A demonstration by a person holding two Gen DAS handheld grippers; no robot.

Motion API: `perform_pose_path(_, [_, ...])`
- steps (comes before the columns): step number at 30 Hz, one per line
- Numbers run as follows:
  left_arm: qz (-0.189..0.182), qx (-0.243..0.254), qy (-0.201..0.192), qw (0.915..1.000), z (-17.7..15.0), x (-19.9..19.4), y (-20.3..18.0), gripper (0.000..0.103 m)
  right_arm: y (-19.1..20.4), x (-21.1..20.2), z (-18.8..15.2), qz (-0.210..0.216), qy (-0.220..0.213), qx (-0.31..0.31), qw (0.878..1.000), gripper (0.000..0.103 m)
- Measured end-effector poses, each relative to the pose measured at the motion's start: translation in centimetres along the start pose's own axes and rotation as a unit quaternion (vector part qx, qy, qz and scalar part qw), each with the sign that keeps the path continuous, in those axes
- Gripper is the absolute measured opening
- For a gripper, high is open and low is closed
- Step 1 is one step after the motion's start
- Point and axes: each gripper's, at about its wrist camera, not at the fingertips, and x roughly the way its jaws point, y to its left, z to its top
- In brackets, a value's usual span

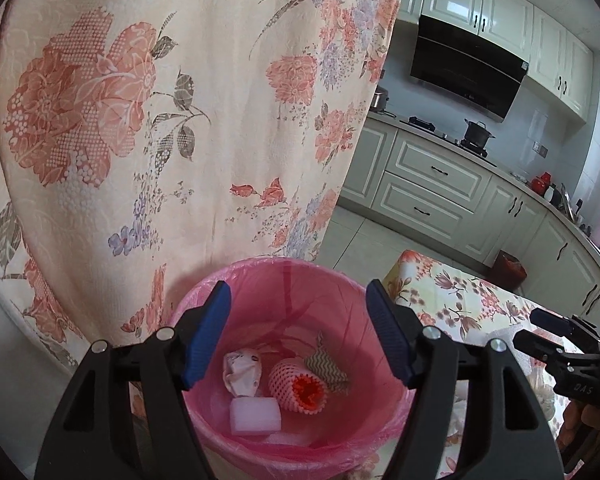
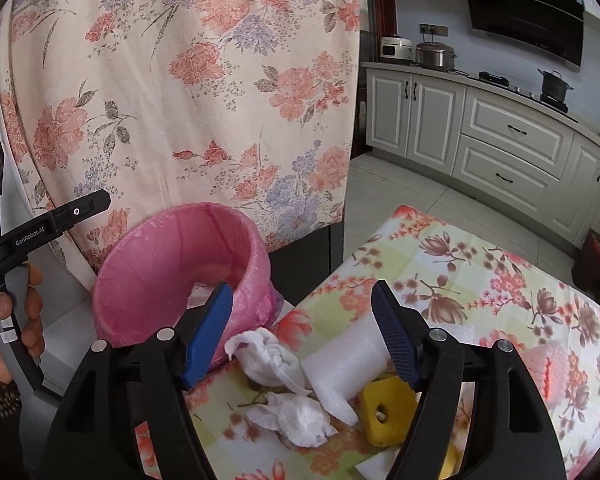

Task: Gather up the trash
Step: 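Move both tools back over the trash pile on the table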

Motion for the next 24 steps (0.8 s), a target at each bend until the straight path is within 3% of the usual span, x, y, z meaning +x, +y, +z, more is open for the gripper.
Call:
perform_pose_path(13, [-0.047,0.026,0.025,0.9982,-2.4,-0.6,-5.6,0.071,-8.1,-6.0,-5.7,-0.073,-0.001,0.077,0.994,0.072])
perform_pose_path(24, [-0.087,0.061,0.063,0.9924,-5.3,-0.3,-11.4,0.071,-13.8,-8.4,-11.4,-0.112,0.021,0.14,0.984,0.074])
